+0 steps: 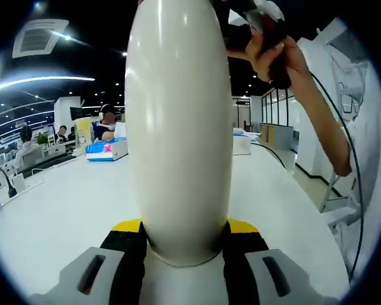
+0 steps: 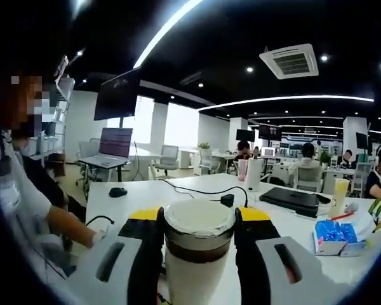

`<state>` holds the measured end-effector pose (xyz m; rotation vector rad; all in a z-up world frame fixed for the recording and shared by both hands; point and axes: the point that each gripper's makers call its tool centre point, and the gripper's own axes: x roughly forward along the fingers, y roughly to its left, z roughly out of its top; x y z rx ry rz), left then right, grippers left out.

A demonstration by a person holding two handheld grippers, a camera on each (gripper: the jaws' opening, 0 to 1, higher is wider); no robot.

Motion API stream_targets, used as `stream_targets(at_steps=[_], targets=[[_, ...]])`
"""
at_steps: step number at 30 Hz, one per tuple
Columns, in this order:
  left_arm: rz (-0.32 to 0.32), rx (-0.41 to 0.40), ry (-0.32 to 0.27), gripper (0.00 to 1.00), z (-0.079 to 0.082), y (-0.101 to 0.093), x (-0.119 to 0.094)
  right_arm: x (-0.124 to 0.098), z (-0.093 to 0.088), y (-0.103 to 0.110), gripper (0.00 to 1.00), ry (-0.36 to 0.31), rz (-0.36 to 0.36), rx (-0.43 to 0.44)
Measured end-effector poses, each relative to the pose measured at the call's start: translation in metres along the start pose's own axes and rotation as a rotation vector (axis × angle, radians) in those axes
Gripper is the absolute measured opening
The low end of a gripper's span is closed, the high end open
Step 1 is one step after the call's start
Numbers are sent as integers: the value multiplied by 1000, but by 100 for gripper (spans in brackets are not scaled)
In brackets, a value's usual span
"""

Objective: Grasp the water cup twist off the cup lid place the cup lid on the table

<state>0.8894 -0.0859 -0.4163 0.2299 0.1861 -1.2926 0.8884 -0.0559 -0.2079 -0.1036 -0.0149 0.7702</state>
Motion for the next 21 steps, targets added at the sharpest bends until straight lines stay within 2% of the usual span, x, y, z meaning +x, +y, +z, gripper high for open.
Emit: stream_targets(at_steps=[2,8,21], targets=[[0,1,0,49,0,0,0,-1,0,1,46,2,35,-6],[1,-1,0,49,0,0,0,0,0,2,46,-11,68,-7],[0,-2,-1,49,0,0,0,0,0,4,46,18,135,-19]])
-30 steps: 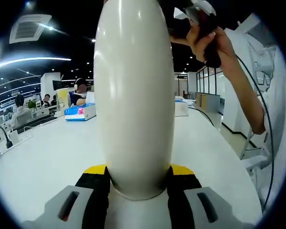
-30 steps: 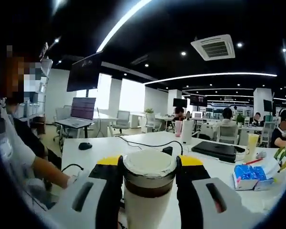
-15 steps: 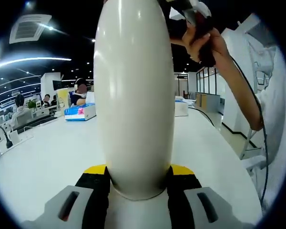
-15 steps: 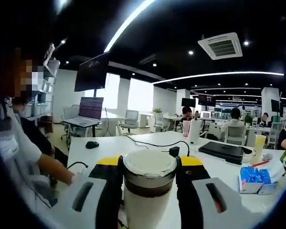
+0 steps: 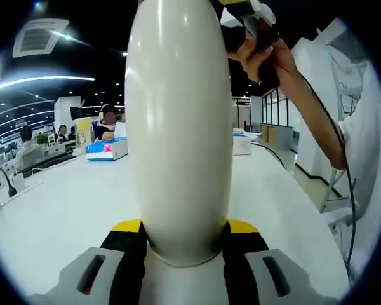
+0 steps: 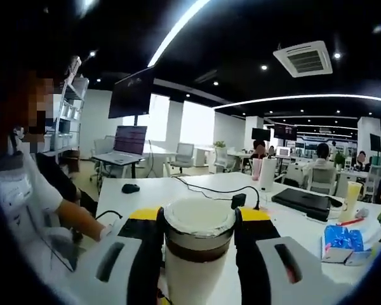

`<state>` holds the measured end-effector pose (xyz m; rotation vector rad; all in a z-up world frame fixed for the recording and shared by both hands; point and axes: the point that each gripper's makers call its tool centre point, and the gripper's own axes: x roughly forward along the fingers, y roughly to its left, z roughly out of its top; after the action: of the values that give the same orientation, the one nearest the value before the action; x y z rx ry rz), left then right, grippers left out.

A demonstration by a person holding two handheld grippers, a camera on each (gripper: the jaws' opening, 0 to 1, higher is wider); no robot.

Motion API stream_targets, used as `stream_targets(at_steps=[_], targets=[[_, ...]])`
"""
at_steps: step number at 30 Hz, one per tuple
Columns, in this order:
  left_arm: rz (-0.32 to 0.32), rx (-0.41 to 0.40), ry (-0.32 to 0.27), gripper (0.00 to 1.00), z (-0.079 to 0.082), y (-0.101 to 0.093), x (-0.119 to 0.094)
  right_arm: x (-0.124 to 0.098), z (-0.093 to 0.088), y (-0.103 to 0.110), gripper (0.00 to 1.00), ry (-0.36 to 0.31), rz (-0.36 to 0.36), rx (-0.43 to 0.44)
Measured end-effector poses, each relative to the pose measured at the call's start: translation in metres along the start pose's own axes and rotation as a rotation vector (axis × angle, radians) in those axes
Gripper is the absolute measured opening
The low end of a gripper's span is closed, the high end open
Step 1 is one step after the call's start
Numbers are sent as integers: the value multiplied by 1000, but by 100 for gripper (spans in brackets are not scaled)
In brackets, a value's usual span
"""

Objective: Grasp the water cup twist off the cup lid place the cup lid on the table

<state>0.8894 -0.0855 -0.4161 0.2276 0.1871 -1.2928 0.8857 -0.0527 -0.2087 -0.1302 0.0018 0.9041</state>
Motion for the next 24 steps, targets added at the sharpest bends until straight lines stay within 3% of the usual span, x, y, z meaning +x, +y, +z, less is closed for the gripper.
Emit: stream_targets(at_steps=[17,24], targets=[[1,-1,0,49,0,1,0,0,-1,0,46,14,86,-8],[0,-1,0,49,1,2,0,0,-2,1,46,20,87,-14]])
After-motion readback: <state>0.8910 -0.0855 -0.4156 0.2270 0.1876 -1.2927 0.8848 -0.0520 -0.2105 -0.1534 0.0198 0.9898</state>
